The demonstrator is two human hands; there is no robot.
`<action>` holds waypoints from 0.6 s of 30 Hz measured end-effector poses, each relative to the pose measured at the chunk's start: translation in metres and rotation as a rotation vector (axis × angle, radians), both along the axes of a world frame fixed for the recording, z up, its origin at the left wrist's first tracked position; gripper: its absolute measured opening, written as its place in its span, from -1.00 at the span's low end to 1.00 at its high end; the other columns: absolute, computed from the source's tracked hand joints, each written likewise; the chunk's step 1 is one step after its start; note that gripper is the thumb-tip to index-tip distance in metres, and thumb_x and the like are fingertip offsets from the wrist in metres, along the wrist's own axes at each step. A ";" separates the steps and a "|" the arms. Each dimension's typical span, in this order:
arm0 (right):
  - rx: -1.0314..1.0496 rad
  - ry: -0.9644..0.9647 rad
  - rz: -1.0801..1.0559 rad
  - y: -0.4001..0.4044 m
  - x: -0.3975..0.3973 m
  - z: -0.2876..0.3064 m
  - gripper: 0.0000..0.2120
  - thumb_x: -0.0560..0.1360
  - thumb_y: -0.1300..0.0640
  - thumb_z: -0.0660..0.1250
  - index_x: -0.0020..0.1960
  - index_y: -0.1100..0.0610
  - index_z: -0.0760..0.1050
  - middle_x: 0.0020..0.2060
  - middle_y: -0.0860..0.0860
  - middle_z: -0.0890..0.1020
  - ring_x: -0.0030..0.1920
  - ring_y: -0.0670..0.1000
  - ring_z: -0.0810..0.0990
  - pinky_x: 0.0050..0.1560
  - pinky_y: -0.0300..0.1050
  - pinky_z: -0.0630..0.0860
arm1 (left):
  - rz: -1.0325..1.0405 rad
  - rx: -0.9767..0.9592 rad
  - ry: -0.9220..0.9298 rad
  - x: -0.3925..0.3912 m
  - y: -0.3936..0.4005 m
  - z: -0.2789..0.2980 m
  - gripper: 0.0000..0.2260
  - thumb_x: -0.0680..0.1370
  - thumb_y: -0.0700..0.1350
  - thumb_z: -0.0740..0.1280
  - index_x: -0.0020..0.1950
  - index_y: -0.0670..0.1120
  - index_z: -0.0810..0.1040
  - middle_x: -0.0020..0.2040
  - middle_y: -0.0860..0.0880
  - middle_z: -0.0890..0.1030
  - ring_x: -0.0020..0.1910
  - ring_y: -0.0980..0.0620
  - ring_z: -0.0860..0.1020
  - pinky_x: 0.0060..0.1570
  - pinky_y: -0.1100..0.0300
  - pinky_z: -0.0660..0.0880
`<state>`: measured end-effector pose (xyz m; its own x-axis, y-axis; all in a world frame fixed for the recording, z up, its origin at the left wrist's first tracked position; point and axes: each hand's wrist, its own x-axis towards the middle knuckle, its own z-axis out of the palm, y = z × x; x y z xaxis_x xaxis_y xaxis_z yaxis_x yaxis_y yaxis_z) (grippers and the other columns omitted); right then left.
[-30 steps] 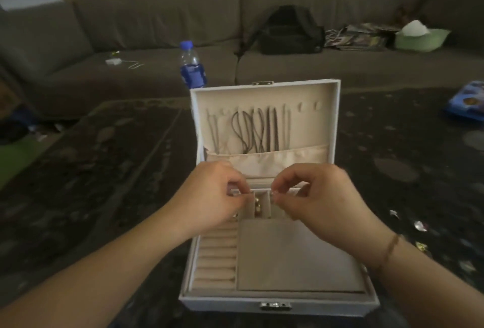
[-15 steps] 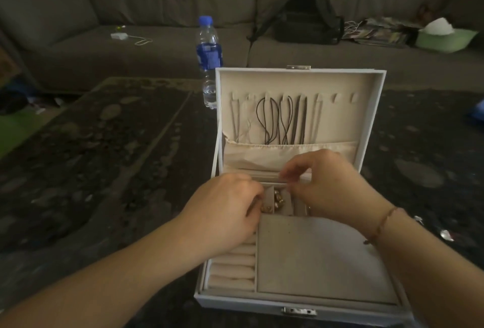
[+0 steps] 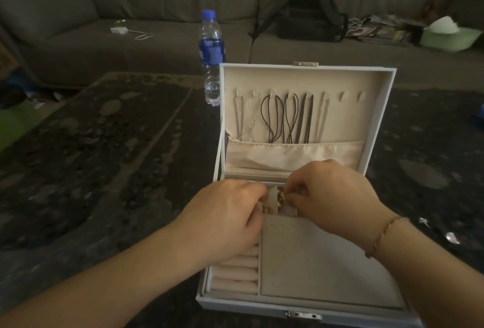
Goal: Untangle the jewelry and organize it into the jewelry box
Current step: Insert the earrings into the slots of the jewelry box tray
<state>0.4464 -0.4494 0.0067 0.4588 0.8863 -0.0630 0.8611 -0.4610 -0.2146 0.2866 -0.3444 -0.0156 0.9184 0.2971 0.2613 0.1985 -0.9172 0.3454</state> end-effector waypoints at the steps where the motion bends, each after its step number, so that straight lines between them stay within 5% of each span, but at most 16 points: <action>1: 0.020 0.019 -0.003 -0.001 0.003 0.003 -0.88 0.55 -0.07 0.30 -0.02 -0.17 0.62 -0.24 -0.19 0.60 -0.26 -0.14 0.57 -0.16 -0.18 0.62 | 0.008 -0.030 -0.015 -0.001 0.000 0.002 -0.87 0.54 -0.12 0.24 0.00 -0.02 0.57 -0.30 0.12 0.52 -0.33 0.13 0.50 -0.32 0.06 0.52; 5: 0.150 0.235 0.025 0.004 0.004 0.007 -0.92 0.53 -0.01 0.36 -0.10 -0.15 0.62 -0.27 -0.14 0.60 -0.31 -0.16 0.56 -0.18 -0.20 0.61 | 0.021 -0.090 -0.132 -0.003 0.005 0.010 -0.90 0.56 -0.15 0.28 0.04 0.01 0.50 -0.38 0.16 0.42 -0.41 0.15 0.48 -0.40 0.14 0.50; 10: 0.205 0.242 0.041 0.016 -0.009 -0.006 -0.93 0.48 -0.01 0.37 -0.17 -0.14 0.60 -0.30 -0.17 0.57 -0.22 -0.14 0.54 -0.11 -0.01 0.60 | 0.054 -0.176 -0.265 -0.004 0.013 0.012 -0.88 0.53 -0.20 0.29 0.02 -0.01 0.50 -0.36 0.11 0.49 -0.37 0.10 0.51 -0.39 0.40 0.37; 18: 0.131 0.183 0.011 0.007 -0.003 -0.007 -0.89 0.50 -0.02 0.35 -0.05 -0.15 0.65 -0.20 -0.19 0.62 -0.16 -0.12 0.59 -0.10 -0.05 0.64 | -0.039 -0.063 -0.124 -0.006 0.017 0.007 -0.85 0.54 -0.16 0.24 -0.06 0.00 0.59 -0.19 0.17 0.50 -0.17 0.18 0.49 -0.23 0.27 0.46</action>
